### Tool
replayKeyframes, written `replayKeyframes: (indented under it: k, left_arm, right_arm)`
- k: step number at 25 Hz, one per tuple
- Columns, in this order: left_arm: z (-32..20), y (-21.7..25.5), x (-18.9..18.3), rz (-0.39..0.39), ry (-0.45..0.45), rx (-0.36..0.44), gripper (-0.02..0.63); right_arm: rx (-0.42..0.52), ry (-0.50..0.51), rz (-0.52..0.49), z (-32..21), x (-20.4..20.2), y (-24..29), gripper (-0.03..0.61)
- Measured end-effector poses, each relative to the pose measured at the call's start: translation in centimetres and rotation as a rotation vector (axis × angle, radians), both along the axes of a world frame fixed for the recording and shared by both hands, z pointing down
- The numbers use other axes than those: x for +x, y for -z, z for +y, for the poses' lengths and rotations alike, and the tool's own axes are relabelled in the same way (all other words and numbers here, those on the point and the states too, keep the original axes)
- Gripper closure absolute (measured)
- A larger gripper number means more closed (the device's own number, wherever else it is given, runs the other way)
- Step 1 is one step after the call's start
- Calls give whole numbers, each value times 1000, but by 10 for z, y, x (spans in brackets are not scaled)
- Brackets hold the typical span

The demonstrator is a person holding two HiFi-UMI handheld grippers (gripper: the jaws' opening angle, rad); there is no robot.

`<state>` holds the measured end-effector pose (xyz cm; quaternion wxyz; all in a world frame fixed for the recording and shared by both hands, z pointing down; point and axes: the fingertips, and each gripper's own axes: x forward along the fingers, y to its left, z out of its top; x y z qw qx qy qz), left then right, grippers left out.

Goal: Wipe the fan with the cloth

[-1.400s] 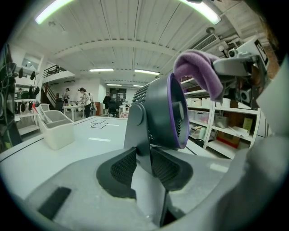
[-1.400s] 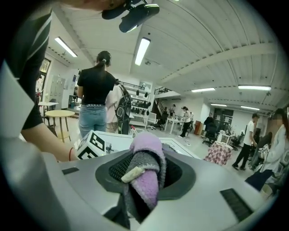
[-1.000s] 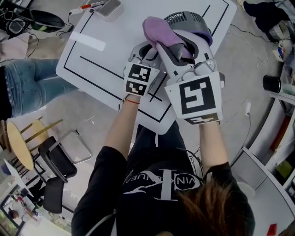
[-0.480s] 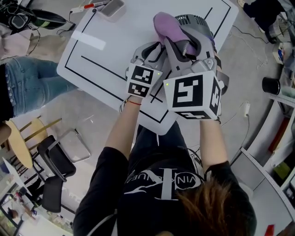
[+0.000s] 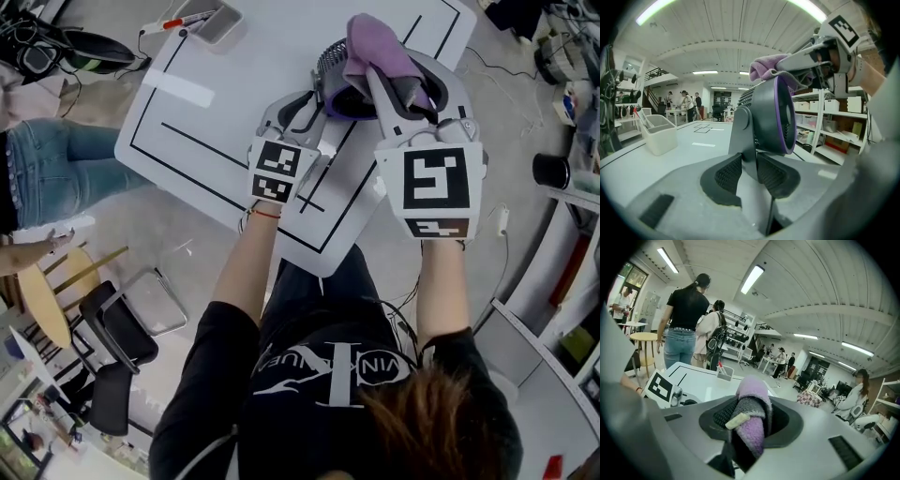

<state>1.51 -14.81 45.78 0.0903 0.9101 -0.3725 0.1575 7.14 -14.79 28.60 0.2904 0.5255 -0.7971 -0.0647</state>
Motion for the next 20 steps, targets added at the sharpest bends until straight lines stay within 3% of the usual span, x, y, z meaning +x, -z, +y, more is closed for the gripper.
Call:
replayKeyframes:
  k: [9,15,20]
  left_arm:
    - [-4,-5,0,0,8,-12,511]
    - [-4,0,0,2,12,-6,511]
    - [-3,0,-5,7,15,-5,511]
  right_arm:
    - [-15,-138,-109,-7,63,-14,449]
    - [-119,-230,-146,3,105,-59,451]
    - [-154,-256,-324,16,109,-91,454]
